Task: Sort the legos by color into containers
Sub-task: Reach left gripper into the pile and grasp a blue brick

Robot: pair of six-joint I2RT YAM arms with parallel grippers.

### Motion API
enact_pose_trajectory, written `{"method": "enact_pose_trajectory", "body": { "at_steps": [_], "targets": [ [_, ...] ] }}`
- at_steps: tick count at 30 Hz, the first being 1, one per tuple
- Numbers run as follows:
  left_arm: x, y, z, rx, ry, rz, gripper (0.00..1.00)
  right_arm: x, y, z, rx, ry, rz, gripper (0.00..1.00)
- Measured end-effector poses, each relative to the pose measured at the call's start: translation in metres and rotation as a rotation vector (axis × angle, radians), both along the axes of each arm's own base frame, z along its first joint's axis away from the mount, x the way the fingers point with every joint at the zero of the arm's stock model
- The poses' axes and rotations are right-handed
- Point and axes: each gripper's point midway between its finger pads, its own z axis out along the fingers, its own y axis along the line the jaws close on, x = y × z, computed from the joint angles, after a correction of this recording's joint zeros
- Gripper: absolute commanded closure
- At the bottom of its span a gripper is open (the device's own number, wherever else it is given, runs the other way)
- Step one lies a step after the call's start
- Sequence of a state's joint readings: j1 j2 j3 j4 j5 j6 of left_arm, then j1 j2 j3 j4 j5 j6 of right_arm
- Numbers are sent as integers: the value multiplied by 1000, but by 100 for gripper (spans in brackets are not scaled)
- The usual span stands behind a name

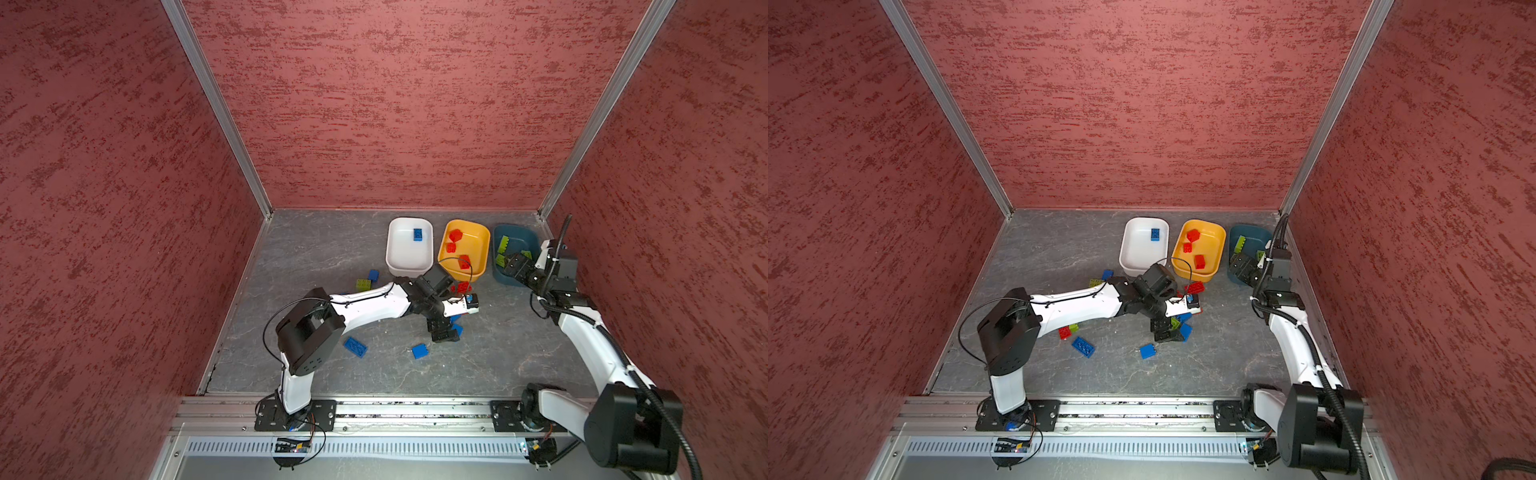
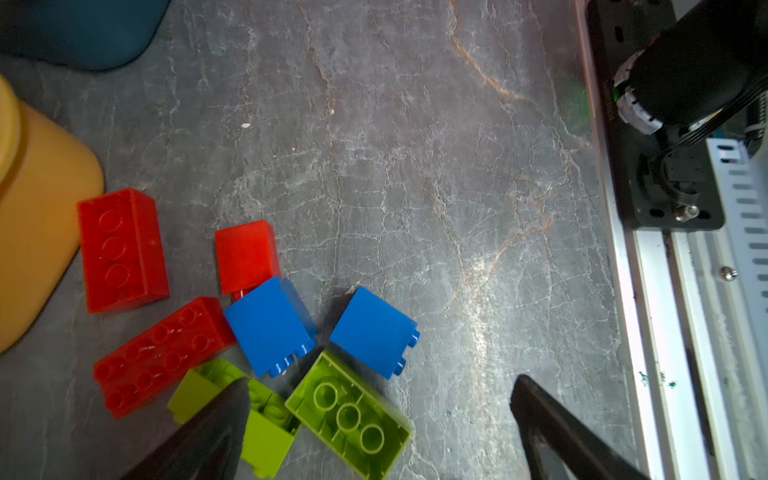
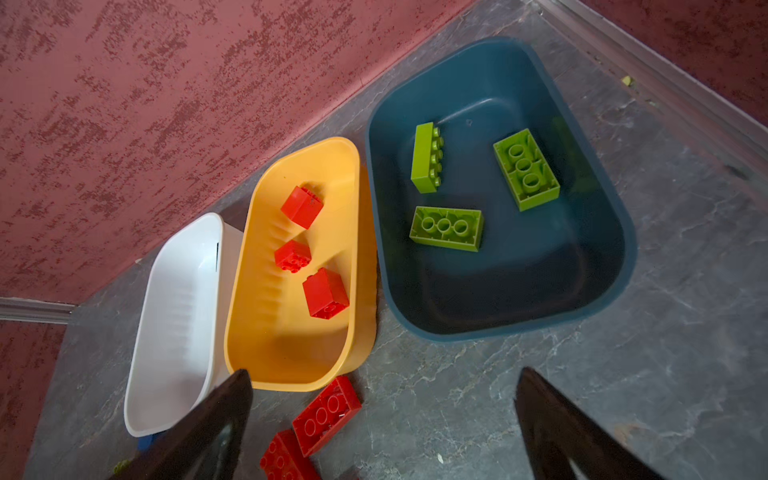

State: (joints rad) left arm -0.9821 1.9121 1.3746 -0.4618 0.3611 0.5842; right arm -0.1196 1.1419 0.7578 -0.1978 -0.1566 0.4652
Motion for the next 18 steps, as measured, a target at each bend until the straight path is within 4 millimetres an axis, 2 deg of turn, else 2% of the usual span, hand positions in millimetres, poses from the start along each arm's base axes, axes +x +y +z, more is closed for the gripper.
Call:
{"method": "enact_pose_trajectory", "body": {
  "at_steps": [4,8,14,16,18],
  "targets": [
    [-7,-9,-19,62,-53,-80,7,3,0,2,14,-12,-8,1],
    [-4,-16,-35,105,-100,-129,11,6,0,1,25,-18,-15,1],
    [2,-16,-46,144,-134,-154,16,8,-1,0,30,-17,-17,1],
    [3,-15,-51,159,-137,-155,21,9,0,-1,31,-16,-16,1],
    [3,-14,-58,175,-135,-158,31,10,0,-4,33,-9,-14,1]
  ]
}}
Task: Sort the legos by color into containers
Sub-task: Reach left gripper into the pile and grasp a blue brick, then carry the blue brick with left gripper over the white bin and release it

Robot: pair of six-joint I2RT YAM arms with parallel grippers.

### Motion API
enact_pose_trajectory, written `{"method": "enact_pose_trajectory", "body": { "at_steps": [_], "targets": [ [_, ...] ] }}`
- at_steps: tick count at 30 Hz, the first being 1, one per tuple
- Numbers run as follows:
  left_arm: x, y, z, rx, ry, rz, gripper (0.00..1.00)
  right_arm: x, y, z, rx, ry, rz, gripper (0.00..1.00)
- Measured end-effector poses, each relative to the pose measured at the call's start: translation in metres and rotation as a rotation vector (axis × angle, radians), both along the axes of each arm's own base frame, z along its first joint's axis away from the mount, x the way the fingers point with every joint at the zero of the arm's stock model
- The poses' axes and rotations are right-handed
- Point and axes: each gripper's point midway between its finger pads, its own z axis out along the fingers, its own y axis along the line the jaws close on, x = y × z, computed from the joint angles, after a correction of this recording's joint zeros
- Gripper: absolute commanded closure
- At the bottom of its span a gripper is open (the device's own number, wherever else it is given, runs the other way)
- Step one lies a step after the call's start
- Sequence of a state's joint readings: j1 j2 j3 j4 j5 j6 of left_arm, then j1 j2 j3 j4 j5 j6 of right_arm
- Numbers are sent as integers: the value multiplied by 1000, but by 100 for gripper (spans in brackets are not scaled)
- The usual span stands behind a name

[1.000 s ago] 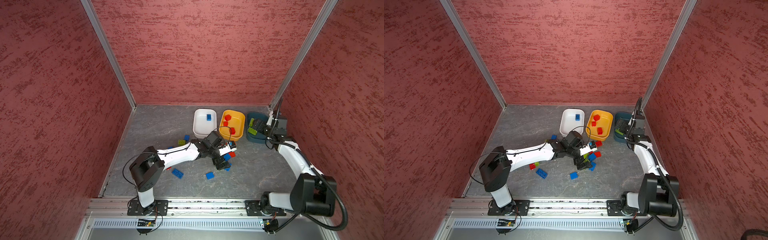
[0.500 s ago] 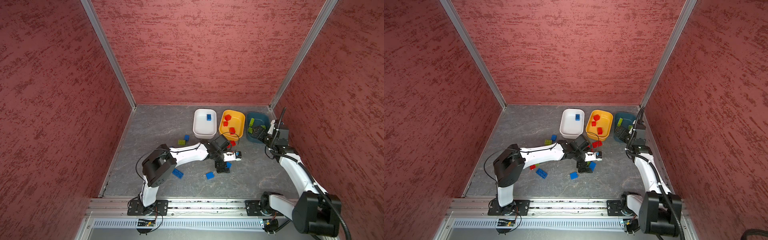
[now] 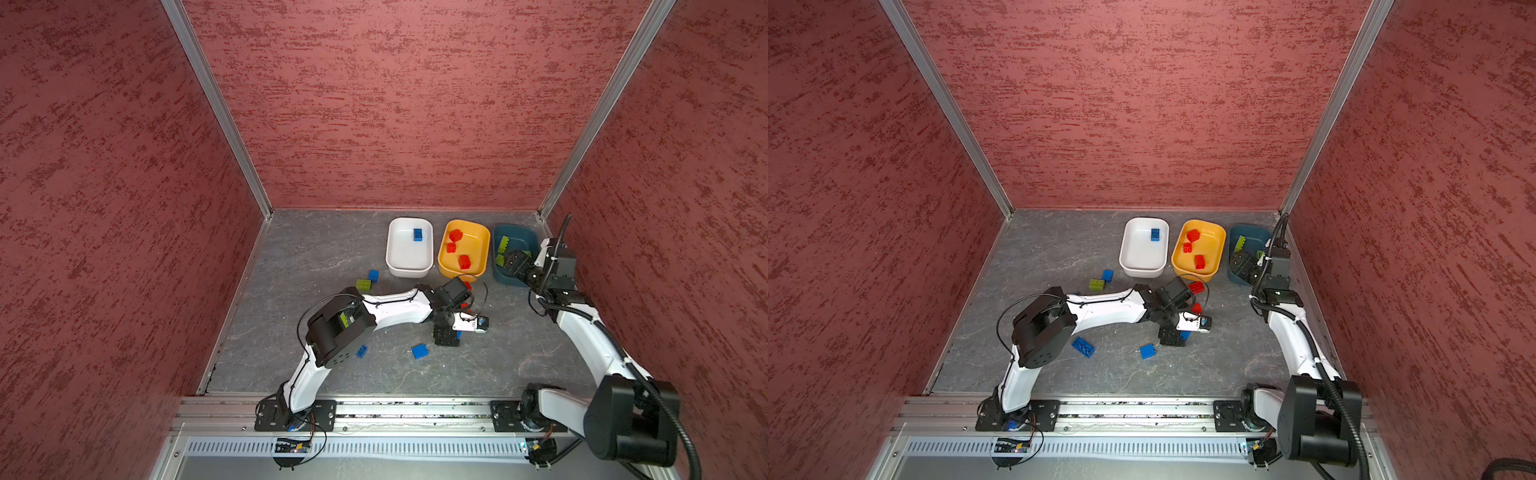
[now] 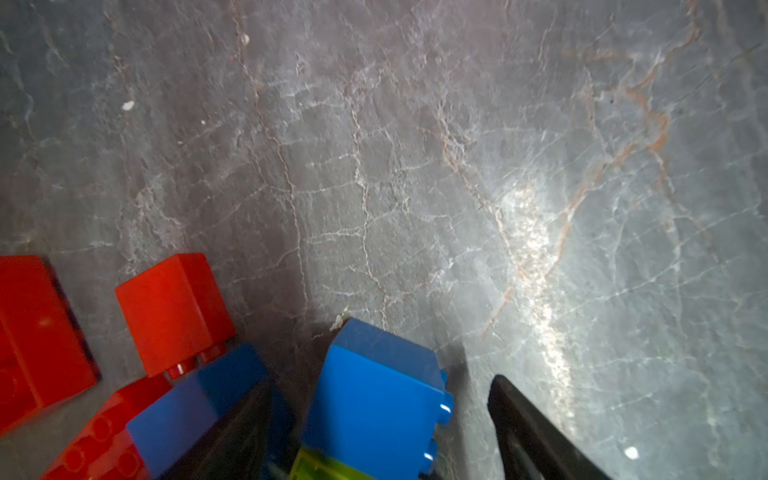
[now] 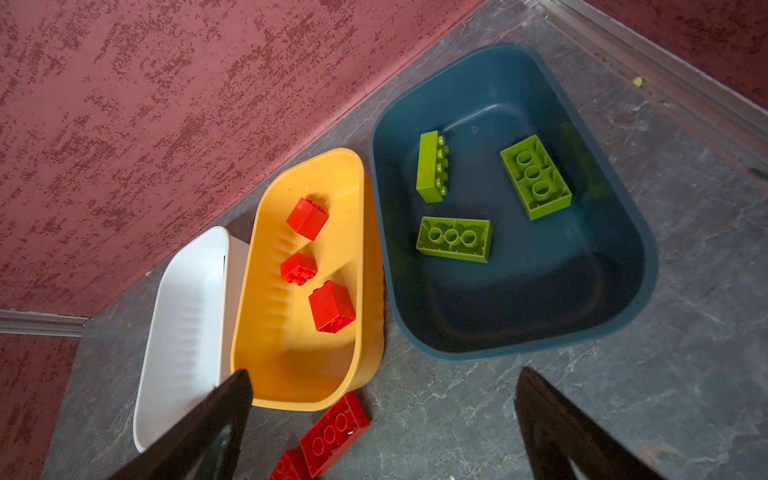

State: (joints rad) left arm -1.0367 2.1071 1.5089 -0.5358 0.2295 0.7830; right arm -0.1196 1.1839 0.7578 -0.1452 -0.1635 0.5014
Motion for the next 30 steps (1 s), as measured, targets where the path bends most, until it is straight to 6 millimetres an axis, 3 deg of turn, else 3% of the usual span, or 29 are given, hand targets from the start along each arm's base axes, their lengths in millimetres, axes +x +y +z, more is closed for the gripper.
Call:
{"method": "enact_pose_trajectory", "body": {
  "at_steps": [2,10,13,16,20,24,30],
  "targets": [
    [0,-1,-7,13,7,5,44,1,0,-4,3,10,3,1],
    [-3,-6,-5,-15,57,47,64,2,3,-9,14,25,12,1],
    [0,-8,8,-61,74,84,66,2,5,-8,24,21,26,1],
    [12,-5,35,-155,71,151,66,4,13,-3,45,-4,63,1],
    [53,4,87,-344,42,296,67,6,26,3,70,-28,123,1],
    [113,21,128,-520,9,488,67,3,44,-1,66,-12,186,1],
    [190,61,142,-637,-29,806,65,-5,66,-13,49,34,243,1]
  ]
}}
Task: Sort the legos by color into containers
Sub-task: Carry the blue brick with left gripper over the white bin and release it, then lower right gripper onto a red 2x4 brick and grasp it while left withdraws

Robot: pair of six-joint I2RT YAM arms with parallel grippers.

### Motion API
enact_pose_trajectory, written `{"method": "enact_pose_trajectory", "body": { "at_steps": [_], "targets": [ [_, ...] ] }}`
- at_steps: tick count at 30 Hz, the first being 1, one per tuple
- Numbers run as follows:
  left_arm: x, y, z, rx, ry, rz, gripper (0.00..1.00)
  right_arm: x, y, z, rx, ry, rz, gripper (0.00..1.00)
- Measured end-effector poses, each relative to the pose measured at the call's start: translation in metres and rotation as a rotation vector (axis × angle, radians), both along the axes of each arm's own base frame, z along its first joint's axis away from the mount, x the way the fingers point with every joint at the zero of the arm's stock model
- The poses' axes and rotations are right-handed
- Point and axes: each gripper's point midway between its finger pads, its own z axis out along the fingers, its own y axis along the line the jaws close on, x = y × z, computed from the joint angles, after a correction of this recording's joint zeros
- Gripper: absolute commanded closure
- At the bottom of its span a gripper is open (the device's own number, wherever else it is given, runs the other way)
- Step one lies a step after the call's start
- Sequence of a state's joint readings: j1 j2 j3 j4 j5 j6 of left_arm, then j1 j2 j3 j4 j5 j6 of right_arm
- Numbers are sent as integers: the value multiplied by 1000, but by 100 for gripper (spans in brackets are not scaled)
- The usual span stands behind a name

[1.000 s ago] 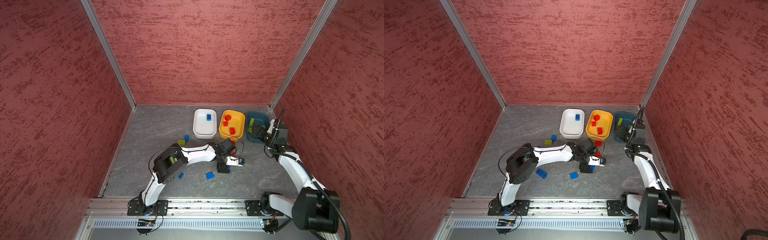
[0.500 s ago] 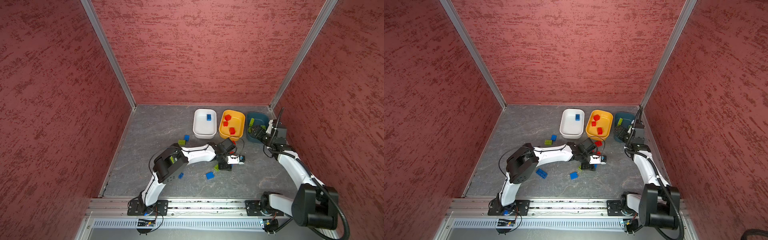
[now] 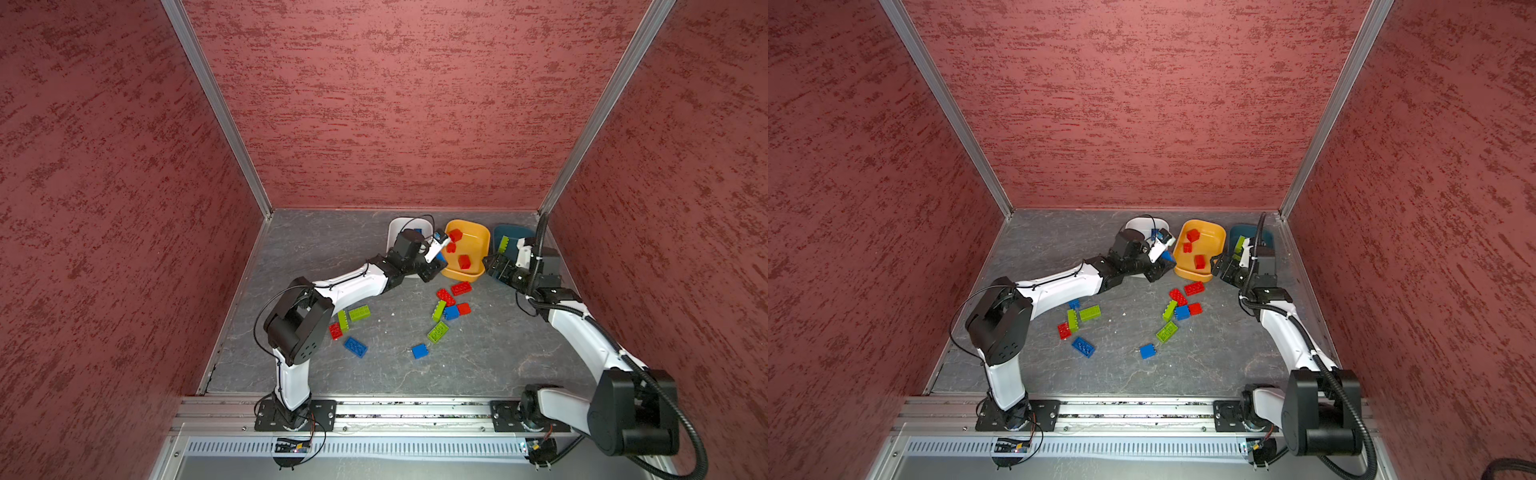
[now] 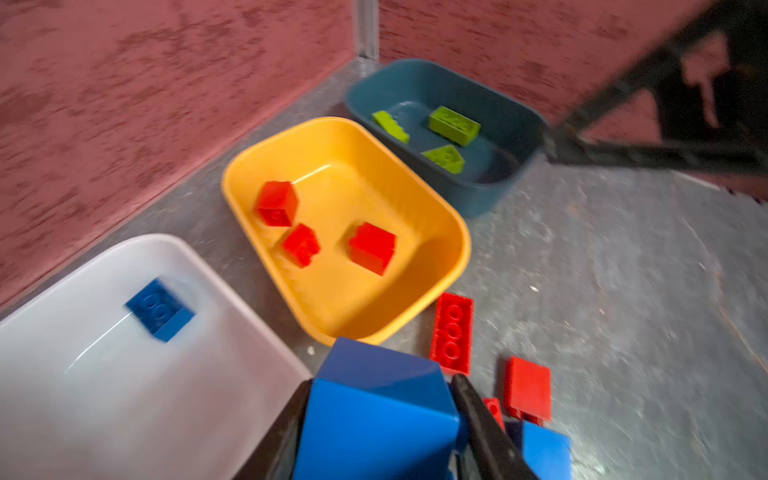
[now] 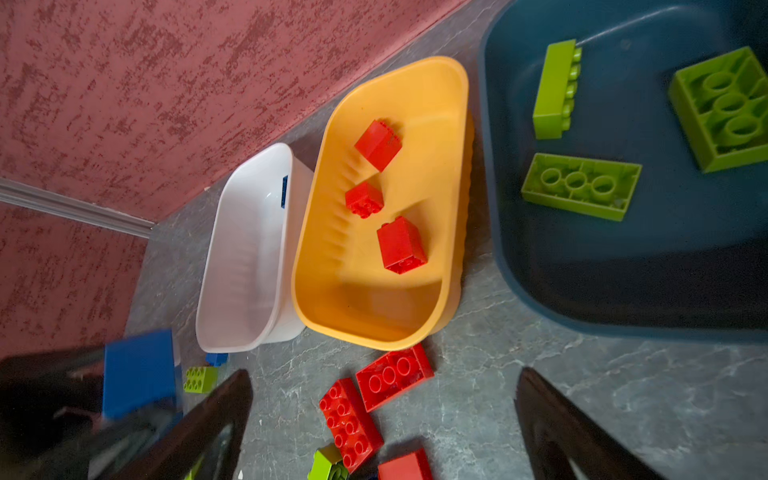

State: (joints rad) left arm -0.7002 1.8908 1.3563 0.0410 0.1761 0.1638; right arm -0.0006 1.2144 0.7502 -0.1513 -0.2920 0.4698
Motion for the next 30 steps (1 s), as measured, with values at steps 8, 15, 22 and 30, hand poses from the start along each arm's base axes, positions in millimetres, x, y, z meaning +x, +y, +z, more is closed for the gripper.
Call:
{"method": "enact_pose_trajectory", "body": {
  "at_steps": [8,15,22,30],
  "targets": [
    [82,26,-10,-104,104,283,65,-11,4,-19,-28,67,-7,1],
    [137,38,-32,-122,209,431,48,-17,13,-32,-47,120,8,1],
    [160,38,-32,-73,256,538,23,-18,25,-45,-55,158,30,1],
    [126,53,-54,-16,318,544,0,-24,35,-57,-87,198,49,1]
  ]
}}
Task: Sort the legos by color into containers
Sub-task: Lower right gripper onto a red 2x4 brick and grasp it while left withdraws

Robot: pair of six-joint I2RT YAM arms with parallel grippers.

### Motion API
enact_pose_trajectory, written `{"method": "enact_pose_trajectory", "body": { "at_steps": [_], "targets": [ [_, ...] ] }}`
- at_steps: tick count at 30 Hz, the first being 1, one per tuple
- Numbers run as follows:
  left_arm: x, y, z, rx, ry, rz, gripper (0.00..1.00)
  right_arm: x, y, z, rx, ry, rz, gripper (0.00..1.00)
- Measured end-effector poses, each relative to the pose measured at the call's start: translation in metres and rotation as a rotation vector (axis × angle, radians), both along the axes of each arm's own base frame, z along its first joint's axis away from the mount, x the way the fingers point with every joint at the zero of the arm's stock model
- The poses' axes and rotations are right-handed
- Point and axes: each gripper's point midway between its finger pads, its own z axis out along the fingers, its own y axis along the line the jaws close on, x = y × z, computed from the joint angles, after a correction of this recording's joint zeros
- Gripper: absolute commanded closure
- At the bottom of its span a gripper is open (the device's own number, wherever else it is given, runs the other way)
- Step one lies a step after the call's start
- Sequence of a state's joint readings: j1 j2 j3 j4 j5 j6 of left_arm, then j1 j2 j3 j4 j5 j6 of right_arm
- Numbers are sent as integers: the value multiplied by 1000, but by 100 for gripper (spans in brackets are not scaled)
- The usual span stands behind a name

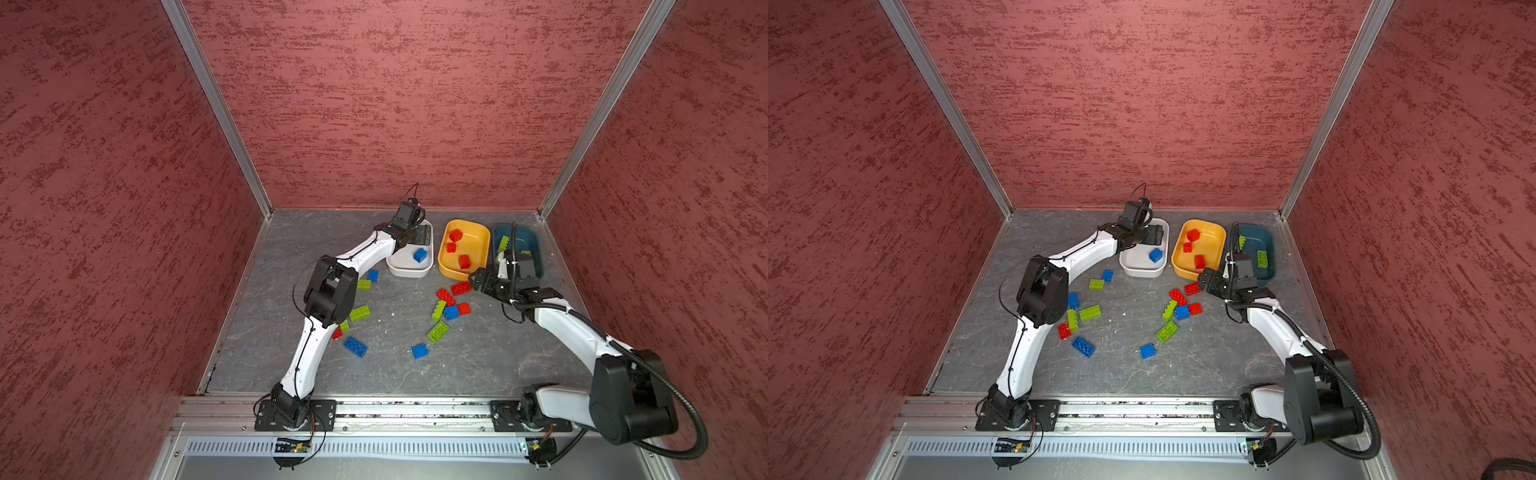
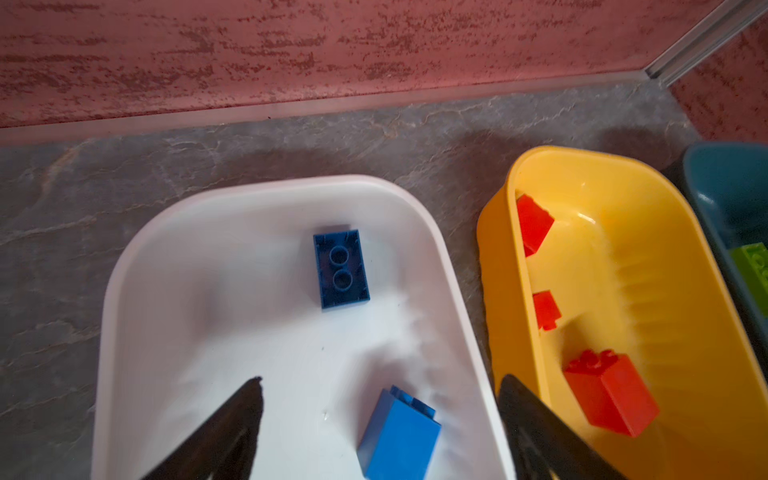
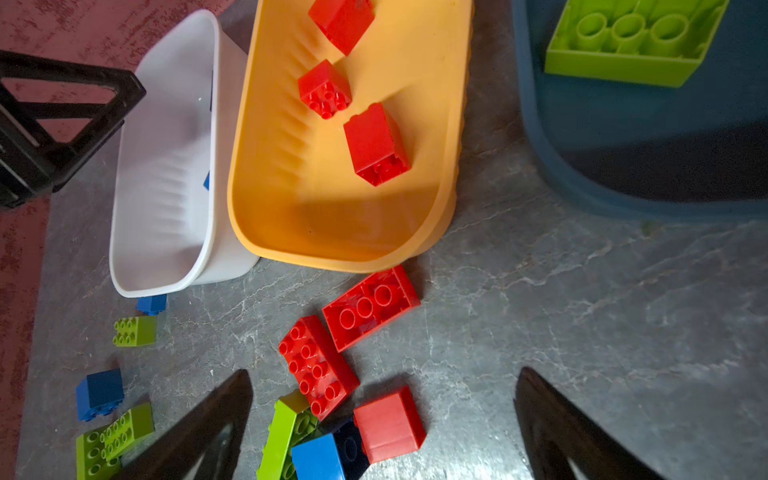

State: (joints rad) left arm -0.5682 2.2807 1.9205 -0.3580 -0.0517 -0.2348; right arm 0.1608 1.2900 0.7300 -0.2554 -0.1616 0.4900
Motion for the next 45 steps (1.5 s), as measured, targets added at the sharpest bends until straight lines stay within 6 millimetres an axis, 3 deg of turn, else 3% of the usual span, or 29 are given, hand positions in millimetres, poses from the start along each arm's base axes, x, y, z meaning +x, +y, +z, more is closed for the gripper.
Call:
{"method": "enact_pose_trajectory", "body": {
  "at_steps": [5,9,11,15,23,29,35,40,45],
  "targets": [
    [-28,9,19,-25,-39,-20,1,-10,-1,-18,-62,71,-7,2],
    [-48,19,52,-87,-133,-22,0,-26,0,-44,-135,173,16,10],
    [-56,26,66,-112,-180,-16,1,-35,4,-54,-163,214,43,20],
    [-62,35,79,-133,-237,5,1,-40,12,-59,-178,234,78,26],
    [-70,36,63,-133,-242,13,0,-20,32,-70,-94,227,38,21],
    [-75,24,68,-117,-277,-18,1,7,50,-72,-94,180,-63,18],
    [-76,24,68,-73,-304,-26,1,29,49,-67,-109,123,-179,13],
    [-75,31,61,-31,-307,-16,0,42,43,-74,-179,120,-237,22],
    [-73,38,59,13,-325,1,1,32,40,-86,-240,163,-236,32]
  ]
}}
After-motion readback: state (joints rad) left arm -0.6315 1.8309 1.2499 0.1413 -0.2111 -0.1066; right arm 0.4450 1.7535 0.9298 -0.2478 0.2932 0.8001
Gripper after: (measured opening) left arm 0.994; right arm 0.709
